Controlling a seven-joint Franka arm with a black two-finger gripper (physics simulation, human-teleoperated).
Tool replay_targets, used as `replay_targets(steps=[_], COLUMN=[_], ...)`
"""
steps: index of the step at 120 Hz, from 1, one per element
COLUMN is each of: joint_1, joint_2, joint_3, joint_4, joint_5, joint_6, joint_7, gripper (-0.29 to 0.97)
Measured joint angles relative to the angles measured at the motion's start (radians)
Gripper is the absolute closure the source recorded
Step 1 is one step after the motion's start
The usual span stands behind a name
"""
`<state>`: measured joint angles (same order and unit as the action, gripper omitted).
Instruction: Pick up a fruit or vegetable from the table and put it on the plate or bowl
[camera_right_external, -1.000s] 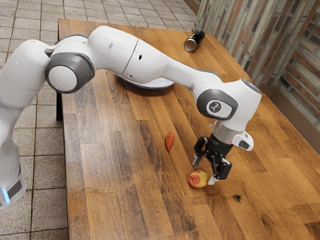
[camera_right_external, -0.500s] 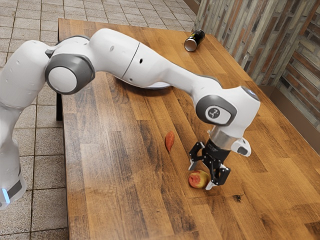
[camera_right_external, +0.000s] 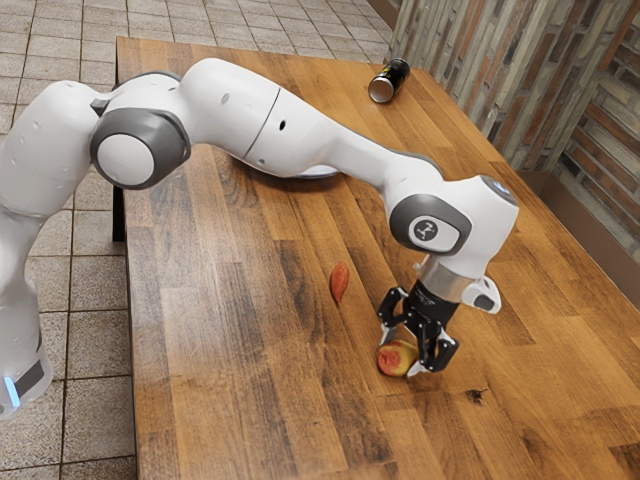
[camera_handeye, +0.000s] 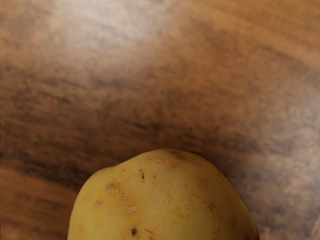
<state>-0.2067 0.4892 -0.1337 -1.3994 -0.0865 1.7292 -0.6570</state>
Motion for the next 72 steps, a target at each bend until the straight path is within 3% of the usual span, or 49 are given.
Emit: replay_targets(steps=[48,72], joint_1=[0.0,0.001], joint_2=[0.0,-0.009], joint_3=[0.0,0.001], joint_4=[0.0,0.013], joint_5=[0.02,0.075], joint_6=[0.02,0.022], joint_7=[-0.019,-0.025], gripper=[0.35,0.37])
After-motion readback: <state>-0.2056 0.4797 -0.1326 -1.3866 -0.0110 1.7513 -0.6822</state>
